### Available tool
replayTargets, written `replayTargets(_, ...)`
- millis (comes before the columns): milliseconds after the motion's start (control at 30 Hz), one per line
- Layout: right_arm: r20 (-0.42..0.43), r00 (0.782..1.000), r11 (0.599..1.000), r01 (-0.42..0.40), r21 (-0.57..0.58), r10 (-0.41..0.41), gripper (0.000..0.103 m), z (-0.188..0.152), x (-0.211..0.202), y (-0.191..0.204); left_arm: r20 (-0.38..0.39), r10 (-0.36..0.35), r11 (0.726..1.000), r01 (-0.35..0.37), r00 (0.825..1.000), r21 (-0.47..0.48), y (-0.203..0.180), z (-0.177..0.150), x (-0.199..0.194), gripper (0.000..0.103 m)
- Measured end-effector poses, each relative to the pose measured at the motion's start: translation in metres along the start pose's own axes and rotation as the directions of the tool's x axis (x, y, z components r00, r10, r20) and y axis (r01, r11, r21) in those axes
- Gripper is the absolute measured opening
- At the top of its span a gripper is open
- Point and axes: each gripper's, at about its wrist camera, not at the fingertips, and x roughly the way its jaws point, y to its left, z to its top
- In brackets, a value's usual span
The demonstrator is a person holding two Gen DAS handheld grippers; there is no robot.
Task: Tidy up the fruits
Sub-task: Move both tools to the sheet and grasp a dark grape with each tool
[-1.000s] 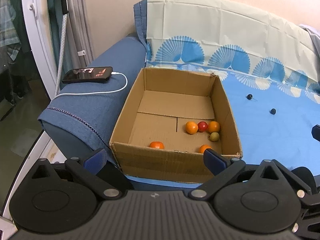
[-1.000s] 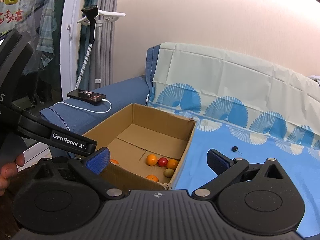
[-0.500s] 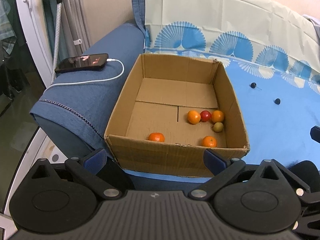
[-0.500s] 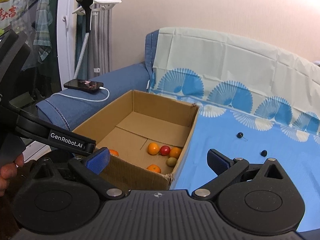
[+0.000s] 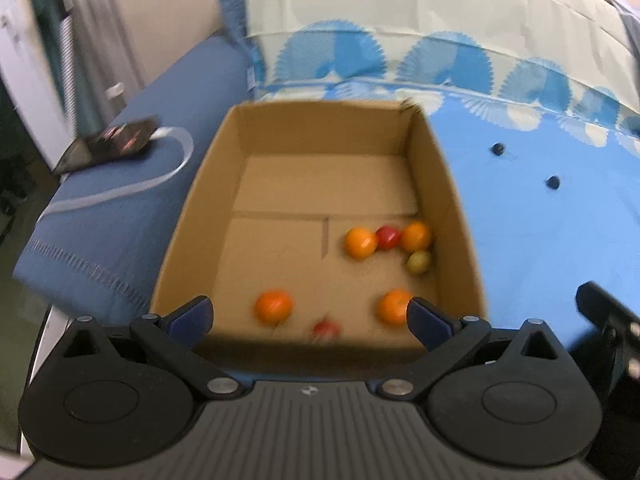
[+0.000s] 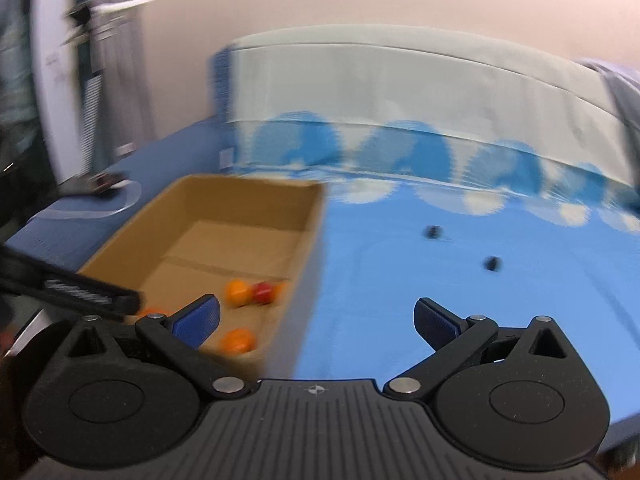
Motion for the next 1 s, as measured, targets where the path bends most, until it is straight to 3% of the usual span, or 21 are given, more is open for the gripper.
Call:
replayTargets(233, -0.022, 0.974, 0.962, 0.225, 0.153, -0.224, 0.102, 0.012, 0.069, -0.092, 0.028, -0.115, 0.992, 0.113, 0.993, 0.055, -0.081, 0.086, 0.04, 0.103)
replayTargets(467, -0.053, 0.932, 0.899, 0.36, 0.248, -0.359, 0.102, 0.015, 0.19, -0.176, -0.015, -0.228, 0.969, 0.229, 0.973, 0.097, -0.197, 0.171, 0.152, 0.103)
replayTargets(667, -0.14, 0.904, 0.864, 0.427, 0.267, -0.404, 0.102, 0.01, 0.294, -0.223, -0.094, -0.3, 0.943, 0.31, 0.949, 0.125, -0.272, 0.203, 0.267, 0.103)
replayTargets(733, -0.166, 0.893, 0.853, 0.45, 0.264, -0.419, 0.102, 0.005, 0.319, -0.233, -0.104, -0.29, 0.945, 0.302, 0.951, 0.124, -0.288, 0.209, 0.295, 0.103)
replayTargets(867, -0.188, 0.887, 0.846, 0.459, 0.27, -0.421, 0.102, 0.001, 0.352, -0.248, -0.109, -0.269, 0.949, 0.283, 0.957, 0.141, -0.311, 0.22, 0.337, 0.103)
replayTargets(1000, -0.171, 0.867, 0.853, 0.494, 0.17, -0.468, 0.102, -0.005, 0.366, -0.244, -0.23, -0.237, 0.949, 0.276, 0.944, 0.154, -0.325, 0.222, 0.378, 0.103)
